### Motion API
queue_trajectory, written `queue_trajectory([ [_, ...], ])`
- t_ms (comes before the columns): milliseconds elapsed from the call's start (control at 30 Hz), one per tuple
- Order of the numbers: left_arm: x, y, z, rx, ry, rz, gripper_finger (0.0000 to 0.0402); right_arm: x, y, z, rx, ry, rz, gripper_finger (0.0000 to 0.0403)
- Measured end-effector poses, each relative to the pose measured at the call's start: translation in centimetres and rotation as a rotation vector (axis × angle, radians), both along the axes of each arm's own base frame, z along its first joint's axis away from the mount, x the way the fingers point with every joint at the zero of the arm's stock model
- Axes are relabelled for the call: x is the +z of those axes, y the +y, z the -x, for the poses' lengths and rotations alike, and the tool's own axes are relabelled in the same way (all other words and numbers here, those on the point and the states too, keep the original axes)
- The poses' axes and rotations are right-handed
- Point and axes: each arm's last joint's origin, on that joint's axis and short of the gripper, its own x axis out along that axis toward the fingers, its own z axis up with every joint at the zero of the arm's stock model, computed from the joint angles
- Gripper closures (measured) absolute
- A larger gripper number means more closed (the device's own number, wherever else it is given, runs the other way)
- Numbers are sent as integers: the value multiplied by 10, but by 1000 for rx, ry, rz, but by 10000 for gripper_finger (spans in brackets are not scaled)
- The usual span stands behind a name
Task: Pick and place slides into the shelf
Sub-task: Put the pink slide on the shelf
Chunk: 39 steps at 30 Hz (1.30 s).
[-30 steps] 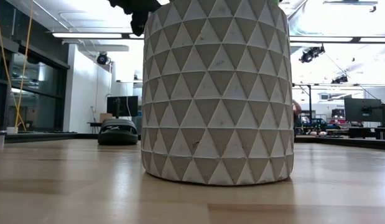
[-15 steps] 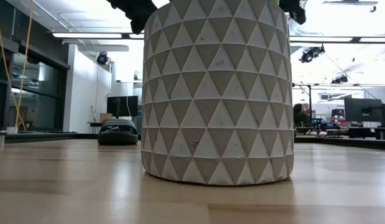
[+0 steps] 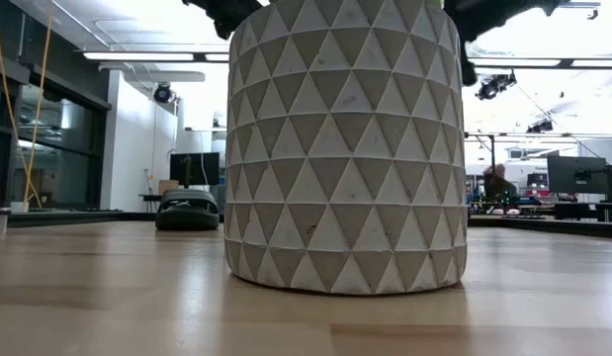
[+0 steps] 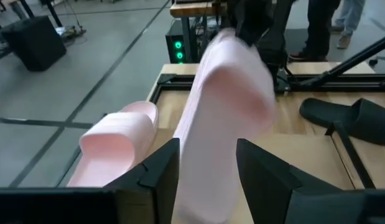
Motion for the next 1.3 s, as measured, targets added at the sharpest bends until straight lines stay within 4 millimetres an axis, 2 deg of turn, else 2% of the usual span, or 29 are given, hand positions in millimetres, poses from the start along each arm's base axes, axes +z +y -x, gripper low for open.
queue_trajectory([
  [133,0,0,0,-5,6,-13,261,-18,-3,-6,-62,-114,-88,397],
  [333,0,5,3,17,15,-49,263,-35,-12,-18,-150,-158,-200,397],
  [467,0,16,10,37,6,-36,263,-34,-22,-31,-133,-187,-250,397],
  [567,1,25,17,30,-7,-18,263,-32,-35,-33,-130,-210,-298,397],
  [900,2,42,32,31,-41,-6,263,-37,-57,-20,-110,-184,-430,397],
  [1133,3,42,31,19,-38,-24,263,-48,-65,-11,-106,-167,-507,397],
  [1300,5,43,31,32,-55,-46,263,-58,-69,-5,-72,-226,-558,397],
])
